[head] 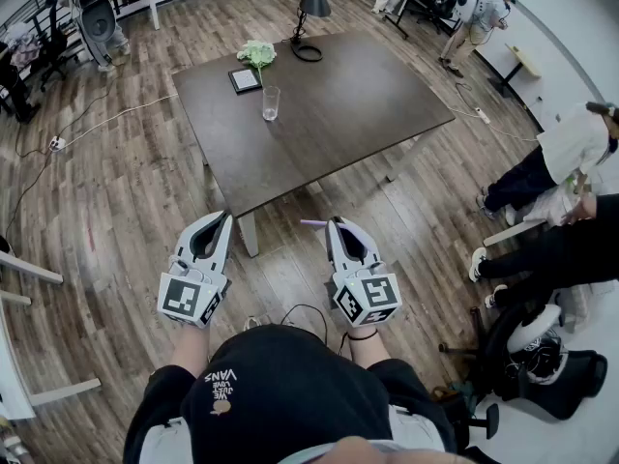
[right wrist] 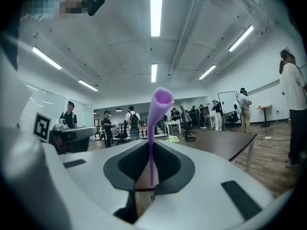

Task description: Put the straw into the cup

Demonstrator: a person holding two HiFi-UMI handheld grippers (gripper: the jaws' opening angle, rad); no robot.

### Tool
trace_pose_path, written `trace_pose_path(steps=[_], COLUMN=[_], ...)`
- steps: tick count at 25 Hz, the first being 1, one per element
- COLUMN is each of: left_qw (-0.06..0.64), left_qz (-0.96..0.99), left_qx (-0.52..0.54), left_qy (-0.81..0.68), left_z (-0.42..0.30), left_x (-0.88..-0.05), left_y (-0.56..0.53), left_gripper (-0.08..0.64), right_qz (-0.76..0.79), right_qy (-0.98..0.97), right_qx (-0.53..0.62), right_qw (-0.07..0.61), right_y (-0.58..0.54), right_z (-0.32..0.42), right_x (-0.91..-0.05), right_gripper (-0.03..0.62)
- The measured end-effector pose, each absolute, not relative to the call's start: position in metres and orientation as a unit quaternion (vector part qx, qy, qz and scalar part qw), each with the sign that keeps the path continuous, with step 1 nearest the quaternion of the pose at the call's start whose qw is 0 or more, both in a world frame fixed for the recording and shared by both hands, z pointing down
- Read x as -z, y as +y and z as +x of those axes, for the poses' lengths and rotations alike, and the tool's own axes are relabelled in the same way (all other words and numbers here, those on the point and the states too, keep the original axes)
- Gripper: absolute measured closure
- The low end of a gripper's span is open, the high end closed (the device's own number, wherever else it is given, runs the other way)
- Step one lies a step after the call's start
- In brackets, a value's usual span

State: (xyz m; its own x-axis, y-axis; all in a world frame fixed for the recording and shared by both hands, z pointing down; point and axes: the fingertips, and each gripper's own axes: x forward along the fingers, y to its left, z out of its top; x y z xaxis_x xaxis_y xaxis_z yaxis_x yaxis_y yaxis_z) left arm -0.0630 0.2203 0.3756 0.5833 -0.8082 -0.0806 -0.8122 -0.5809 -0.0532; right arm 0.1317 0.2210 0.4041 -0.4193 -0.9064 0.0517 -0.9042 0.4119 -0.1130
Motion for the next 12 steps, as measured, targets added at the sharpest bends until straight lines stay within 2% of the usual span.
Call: trace_pose_path(steps=[12], left_qw=[0.031], left_qz=[-0.882], left_qx=[-0.018], left_qy=[0.469], left_z=[-0.07], left_x=[-0.3855], left_y=[0.216], left_gripper=[0.551], right_qz=[-0.539], right_qy=[0.839], right_qx=[0.07], right_qw=[0.018], right_y=[0.2177], right_z=[0.1396], right_x=[-0.4077], right_gripper=[0.552])
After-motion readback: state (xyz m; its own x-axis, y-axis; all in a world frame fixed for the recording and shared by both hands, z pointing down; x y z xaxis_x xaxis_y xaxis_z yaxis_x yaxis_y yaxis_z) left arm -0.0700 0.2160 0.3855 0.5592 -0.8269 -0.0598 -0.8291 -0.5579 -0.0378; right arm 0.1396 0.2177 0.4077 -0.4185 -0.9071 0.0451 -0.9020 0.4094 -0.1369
